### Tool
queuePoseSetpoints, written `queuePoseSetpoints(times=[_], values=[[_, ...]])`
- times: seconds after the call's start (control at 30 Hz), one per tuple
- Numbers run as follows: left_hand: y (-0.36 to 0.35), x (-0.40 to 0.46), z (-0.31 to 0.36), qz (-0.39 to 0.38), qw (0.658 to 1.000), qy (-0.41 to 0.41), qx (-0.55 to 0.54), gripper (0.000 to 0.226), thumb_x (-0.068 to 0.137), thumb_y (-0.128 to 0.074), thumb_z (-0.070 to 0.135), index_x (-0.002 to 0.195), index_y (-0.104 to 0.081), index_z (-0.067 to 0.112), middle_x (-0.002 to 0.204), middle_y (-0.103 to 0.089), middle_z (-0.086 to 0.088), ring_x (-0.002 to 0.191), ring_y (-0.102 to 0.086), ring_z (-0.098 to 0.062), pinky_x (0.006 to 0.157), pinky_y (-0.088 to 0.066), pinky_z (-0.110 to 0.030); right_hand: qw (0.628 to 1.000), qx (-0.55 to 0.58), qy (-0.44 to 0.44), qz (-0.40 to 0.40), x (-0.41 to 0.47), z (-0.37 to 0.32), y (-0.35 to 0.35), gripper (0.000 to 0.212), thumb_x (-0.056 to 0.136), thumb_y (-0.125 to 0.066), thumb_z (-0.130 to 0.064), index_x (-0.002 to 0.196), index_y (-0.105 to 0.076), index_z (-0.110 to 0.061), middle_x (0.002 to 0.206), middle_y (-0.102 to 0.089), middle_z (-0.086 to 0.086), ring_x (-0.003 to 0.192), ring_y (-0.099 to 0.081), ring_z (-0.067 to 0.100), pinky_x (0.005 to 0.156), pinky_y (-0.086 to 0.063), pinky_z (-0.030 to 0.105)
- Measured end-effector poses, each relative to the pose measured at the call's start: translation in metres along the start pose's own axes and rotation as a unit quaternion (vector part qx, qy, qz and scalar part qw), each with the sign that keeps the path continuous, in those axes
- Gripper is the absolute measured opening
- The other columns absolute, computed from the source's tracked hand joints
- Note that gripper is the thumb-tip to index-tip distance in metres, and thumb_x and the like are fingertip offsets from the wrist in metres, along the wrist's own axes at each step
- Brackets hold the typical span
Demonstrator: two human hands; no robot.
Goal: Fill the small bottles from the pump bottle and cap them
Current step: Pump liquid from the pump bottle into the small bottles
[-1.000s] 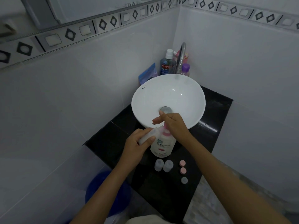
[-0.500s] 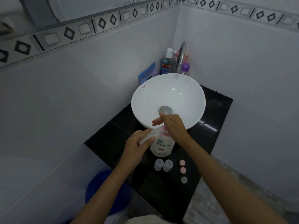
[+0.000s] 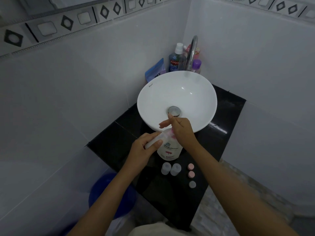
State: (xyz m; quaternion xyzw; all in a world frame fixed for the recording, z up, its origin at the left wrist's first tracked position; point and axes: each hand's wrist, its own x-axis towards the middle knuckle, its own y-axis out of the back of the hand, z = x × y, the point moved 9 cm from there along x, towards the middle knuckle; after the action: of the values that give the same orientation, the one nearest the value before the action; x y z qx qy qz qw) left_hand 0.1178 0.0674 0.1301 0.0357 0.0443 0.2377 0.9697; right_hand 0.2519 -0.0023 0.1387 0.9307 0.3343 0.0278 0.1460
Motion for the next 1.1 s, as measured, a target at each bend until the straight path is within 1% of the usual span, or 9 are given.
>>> queuePoseSetpoints(times=[0.1, 0.27, 0.4, 0.47, 0.57, 0.67, 0.77, 0.9, 1.1], values=[[0.0, -0.002, 0.005, -0.006, 1.0, -0.002, -0.009, 0.023, 0.088, -0.06, 0.019, 0.105, -0.062, 0.035, 0.1, -0.061, 0.0, 0.087, -0.061, 0.007, 0.073, -0.049, -0.01, 1.0, 0.01, -0.015, -0.019, 0.0, -0.005, 0.001, 0.045, 0.098, -0.042, -0.03, 0.084, -0.074, -0.001, 0.083, -0.073, 0.011, 0.074, -0.063, 0.007, 0.06, -0.046, 0.009], [0.004, -0.002, 0.01, -0.018, 1.0, -0.015, 0.016, 0.03, 0.085, -0.065, 0.016, 0.106, -0.06, 0.037, 0.106, -0.063, 0.013, 0.093, -0.059, 0.011, 0.075, -0.05, -0.009, 1.0, 0.011, 0.0, -0.019, 0.0, -0.017, 0.004, 0.044, 0.099, -0.041, -0.028, 0.086, -0.073, -0.002, 0.085, -0.073, 0.012, 0.081, -0.065, 0.013, 0.072, -0.044, 0.015], [0.002, 0.001, 0.01, -0.03, 0.998, -0.022, 0.041, 0.033, 0.084, -0.066, 0.016, 0.113, -0.059, 0.03, 0.106, -0.063, 0.013, 0.093, -0.059, 0.008, 0.077, -0.05, -0.009, 1.0, 0.014, -0.005, -0.019, 0.0, -0.017, 0.004, 0.043, 0.099, -0.041, -0.027, 0.087, -0.073, 0.0, 0.085, -0.072, 0.014, 0.081, -0.065, 0.015, 0.078, -0.044, 0.022], [0.002, 0.003, 0.009, -0.037, 0.997, -0.024, 0.059, 0.04, 0.086, -0.064, 0.018, 0.123, -0.054, 0.031, 0.108, -0.06, 0.013, 0.093, -0.057, 0.01, 0.078, -0.049, -0.008, 1.0, 0.012, -0.005, -0.021, 0.0, -0.017, 0.003, 0.043, 0.099, -0.041, -0.027, 0.088, -0.073, 0.001, 0.086, -0.073, 0.015, 0.083, -0.066, 0.018, 0.083, -0.047, 0.026], [-0.002, 0.003, 0.011, -0.054, 0.994, -0.036, 0.088, 0.039, 0.088, -0.061, 0.022, 0.118, -0.05, 0.043, 0.107, -0.057, 0.009, 0.093, -0.055, 0.011, 0.077, -0.046, -0.005, 1.0, 0.021, -0.002, -0.018, 0.001, -0.017, 0.004, 0.043, 0.099, -0.041, -0.026, 0.088, -0.073, 0.001, 0.086, -0.073, 0.017, 0.085, -0.066, 0.021, 0.087, -0.049, 0.031], [-0.003, 0.003, 0.015, -0.051, 0.992, -0.043, 0.105, 0.037, 0.088, -0.061, 0.023, 0.107, -0.049, 0.053, 0.107, -0.056, 0.011, 0.094, -0.055, 0.014, 0.076, -0.045, -0.003, 1.0, 0.014, 0.006, -0.013, -0.001, -0.019, 0.004, 0.044, 0.099, -0.04, -0.025, 0.089, -0.073, 0.002, 0.088, -0.073, 0.019, 0.082, -0.065, 0.017, 0.081, -0.046, 0.023], [-0.006, 0.004, 0.013, -0.055, 0.992, -0.041, 0.103, 0.034, 0.088, -0.061, 0.022, 0.107, -0.051, 0.048, 0.109, -0.055, 0.016, 0.094, -0.054, 0.017, 0.073, -0.044, -0.001, 1.0, 0.009, 0.009, -0.013, -0.001, -0.019, 0.004, 0.044, 0.099, -0.04, -0.025, 0.089, -0.073, 0.001, 0.088, -0.073, 0.018, 0.084, -0.066, 0.019, 0.085, -0.048, 0.027], [-0.005, 0.006, 0.007, -0.051, 0.992, -0.035, 0.107, 0.027, 0.089, -0.061, 0.023, 0.113, -0.056, 0.032, 0.111, -0.059, 0.01, 0.094, -0.055, 0.014, 0.072, -0.045, -0.002, 1.0, 0.017, 0.002, -0.013, -0.001, -0.018, 0.004, 0.043, 0.099, -0.041, -0.025, 0.089, -0.072, 0.002, 0.087, -0.073, 0.018, 0.083, -0.066, 0.02, 0.091, -0.048, 0.033], [-0.003, 0.004, 0.011, -0.044, 0.991, -0.05, 0.112, 0.03, 0.088, -0.063, 0.021, 0.117, -0.058, 0.028, 0.112, -0.064, 0.012, 0.103, -0.058, 0.005, 0.081, -0.047, -0.008, 1.0, 0.018, 0.008, -0.009, -0.001, -0.018, 0.003, 0.044, 0.099, -0.04, -0.025, 0.089, -0.072, 0.003, 0.085, -0.072, 0.017, 0.079, -0.065, 0.018, 0.09, -0.049, 0.033]])
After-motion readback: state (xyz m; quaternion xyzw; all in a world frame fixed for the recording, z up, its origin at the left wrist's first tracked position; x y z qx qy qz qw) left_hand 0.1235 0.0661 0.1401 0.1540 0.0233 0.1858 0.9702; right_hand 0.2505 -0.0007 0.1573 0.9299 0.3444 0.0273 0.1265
